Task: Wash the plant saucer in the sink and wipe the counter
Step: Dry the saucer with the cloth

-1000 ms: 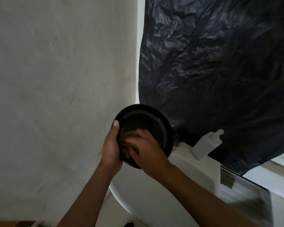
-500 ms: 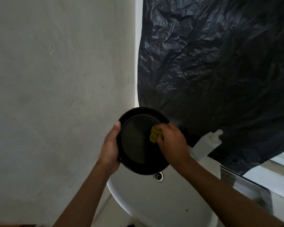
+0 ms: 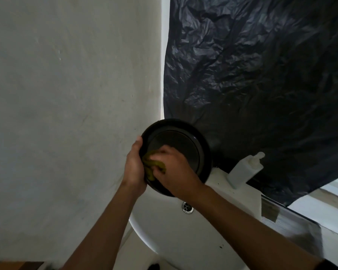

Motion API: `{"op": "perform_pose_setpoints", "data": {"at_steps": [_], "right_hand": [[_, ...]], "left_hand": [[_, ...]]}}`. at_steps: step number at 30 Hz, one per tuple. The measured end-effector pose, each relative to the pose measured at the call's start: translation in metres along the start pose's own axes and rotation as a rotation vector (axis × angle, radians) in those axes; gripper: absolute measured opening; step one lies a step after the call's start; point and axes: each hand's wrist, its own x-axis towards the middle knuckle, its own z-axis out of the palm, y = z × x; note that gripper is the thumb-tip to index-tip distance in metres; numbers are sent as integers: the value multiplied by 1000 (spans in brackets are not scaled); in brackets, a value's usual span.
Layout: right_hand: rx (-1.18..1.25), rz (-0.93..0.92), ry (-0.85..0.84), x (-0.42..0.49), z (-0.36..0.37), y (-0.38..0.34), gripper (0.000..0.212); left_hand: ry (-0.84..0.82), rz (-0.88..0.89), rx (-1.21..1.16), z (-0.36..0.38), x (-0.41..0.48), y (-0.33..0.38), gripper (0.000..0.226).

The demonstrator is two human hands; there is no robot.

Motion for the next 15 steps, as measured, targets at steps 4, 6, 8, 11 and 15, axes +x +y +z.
{"op": "perform_pose_setpoints", "data": {"at_steps": [4, 6, 8, 11, 15], "right_hand": [[-14, 86, -83, -26, -1, 14, 25], [-79, 150, -88, -34, -5, 22, 23], [-168, 226, -80, -34, -11, 31, 24], [-314, 345, -15, -27, -21, 40, 25], [-334, 379, 114, -11, -24, 57, 20]], "left_hand": [[110, -15, -12, -13, 7, -3, 52], [136, -23, -10, -17, 9, -6, 51], [134, -36, 6, -20, 10, -9, 51], [103, -39, 73, -21, 10, -11, 53], [33, -18, 169, -19, 8, -14, 53]]}}
